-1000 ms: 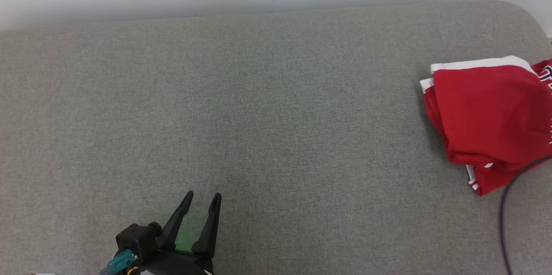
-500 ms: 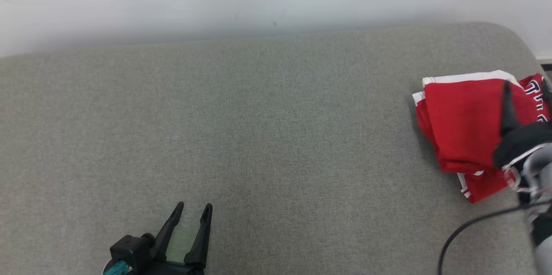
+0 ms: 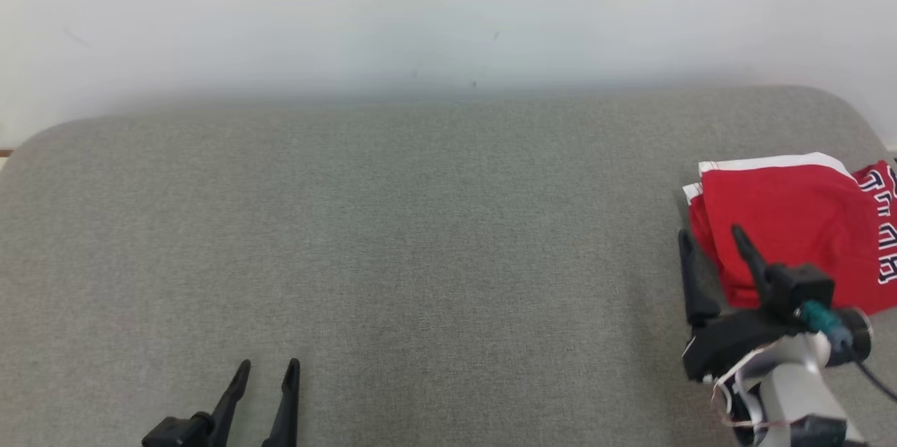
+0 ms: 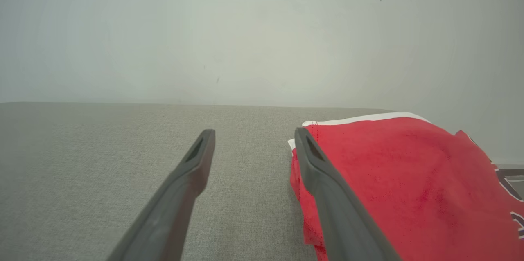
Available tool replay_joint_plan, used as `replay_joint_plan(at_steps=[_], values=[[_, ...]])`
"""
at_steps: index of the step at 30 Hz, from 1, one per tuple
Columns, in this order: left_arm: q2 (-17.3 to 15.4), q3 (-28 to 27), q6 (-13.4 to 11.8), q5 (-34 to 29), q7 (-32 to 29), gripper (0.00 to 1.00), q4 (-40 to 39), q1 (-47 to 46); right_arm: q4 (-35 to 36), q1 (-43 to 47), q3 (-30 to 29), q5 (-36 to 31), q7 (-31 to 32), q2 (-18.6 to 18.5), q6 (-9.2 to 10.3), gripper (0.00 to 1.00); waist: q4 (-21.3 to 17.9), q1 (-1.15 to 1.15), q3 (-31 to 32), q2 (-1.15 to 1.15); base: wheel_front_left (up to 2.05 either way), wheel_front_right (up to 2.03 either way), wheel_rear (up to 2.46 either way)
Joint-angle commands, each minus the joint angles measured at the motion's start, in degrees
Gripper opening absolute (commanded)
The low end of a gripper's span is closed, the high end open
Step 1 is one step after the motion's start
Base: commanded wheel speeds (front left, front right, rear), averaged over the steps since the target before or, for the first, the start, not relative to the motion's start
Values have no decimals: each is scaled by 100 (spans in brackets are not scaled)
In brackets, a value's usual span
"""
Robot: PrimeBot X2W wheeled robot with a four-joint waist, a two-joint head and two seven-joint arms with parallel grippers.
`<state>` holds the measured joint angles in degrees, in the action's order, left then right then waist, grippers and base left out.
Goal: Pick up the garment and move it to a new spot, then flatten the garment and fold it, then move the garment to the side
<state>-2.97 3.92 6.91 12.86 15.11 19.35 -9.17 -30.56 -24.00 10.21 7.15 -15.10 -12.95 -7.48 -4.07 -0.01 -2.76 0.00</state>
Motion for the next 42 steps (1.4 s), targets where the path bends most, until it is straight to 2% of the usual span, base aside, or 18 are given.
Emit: replay_joint_plan(at_steps=[1,12,22,42], values=[[1,-41,-35,-43,1,100,-35,113,62,127,17,34,-1,47,-1,100,84,1,81,0,0,0,0],[4,-313,-411,-252,1,100,-316,419,562,889,-90,1,-1,413,-1,100,155,1,258,0,0,0,0],[5,-360,-593,-286,1,100,-446,624,707,1346,-209,-17,-1,595,-1,100,182,1,465,0,0,0,0],[5,-385,-603,-312,0,100,-583,670,716,1445,-346,-63,-1,653,-1,100,184,1,427,0,0,0,0]])
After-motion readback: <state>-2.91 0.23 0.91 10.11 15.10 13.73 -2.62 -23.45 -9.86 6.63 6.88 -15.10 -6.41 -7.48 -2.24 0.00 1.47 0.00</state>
